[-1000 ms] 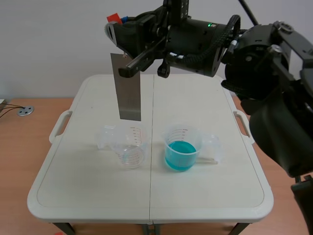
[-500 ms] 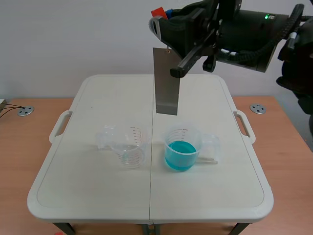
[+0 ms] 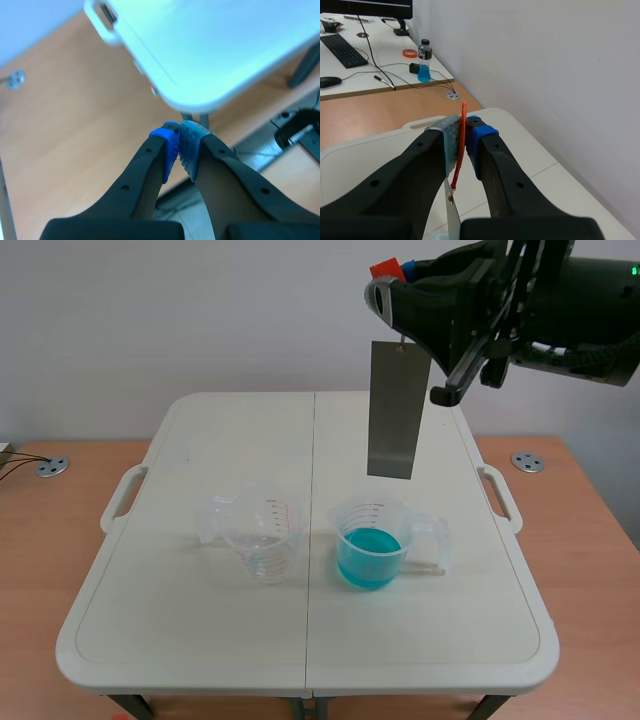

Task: Hold the metal plate by the orange handle, dip it into the blue solution, take it out and point at it, then put the plate back in the beaker on the left.
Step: 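Point at the plate with the left hand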

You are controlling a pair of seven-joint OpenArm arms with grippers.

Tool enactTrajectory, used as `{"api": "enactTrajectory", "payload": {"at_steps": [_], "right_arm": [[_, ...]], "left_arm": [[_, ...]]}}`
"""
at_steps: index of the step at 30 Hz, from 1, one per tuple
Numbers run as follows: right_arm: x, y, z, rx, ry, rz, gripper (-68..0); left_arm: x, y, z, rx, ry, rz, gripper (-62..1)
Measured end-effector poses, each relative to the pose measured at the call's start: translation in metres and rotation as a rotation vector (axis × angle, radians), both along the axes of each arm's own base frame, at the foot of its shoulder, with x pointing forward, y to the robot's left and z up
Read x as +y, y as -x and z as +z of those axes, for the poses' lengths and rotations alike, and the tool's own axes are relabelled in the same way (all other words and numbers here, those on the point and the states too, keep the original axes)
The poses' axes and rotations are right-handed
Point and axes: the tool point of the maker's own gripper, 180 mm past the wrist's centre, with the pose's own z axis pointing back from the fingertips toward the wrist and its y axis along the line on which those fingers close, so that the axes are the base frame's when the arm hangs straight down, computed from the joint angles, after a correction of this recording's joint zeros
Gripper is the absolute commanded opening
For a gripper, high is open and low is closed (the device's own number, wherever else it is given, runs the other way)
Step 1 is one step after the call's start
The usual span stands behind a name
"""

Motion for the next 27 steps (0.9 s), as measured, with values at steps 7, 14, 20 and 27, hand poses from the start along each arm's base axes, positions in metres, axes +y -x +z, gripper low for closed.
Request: {"api": "enactTrajectory", "payload": {"at_steps": [7,14,20,27], "right_arm": [[0.000,0.001,-0.002,0.008,-0.001,0.000,-66.4],[0.001,0.002,-0.005,0.019,-0.002,0.000,-66.4],[0.001,0.002,-0.006,0.020,-0.001,-0.001,-66.4],[0.001,0.002,-0.006,0.021,0.001,-0.001,-66.4]], "left_arm": [[-0.030,-0.050,0.036,-0.156,0.065,-0.092,-59.3],[-0.102,-0.072,0.030,-0.155,0.111,-0.346,-59.3],[-0.158,-0.093,0.030,-0.166,0.152,-0.487,-59.3],[-0.213,-0.128,0.033,-0.187,0.131,-0.558,-59.3]]}}
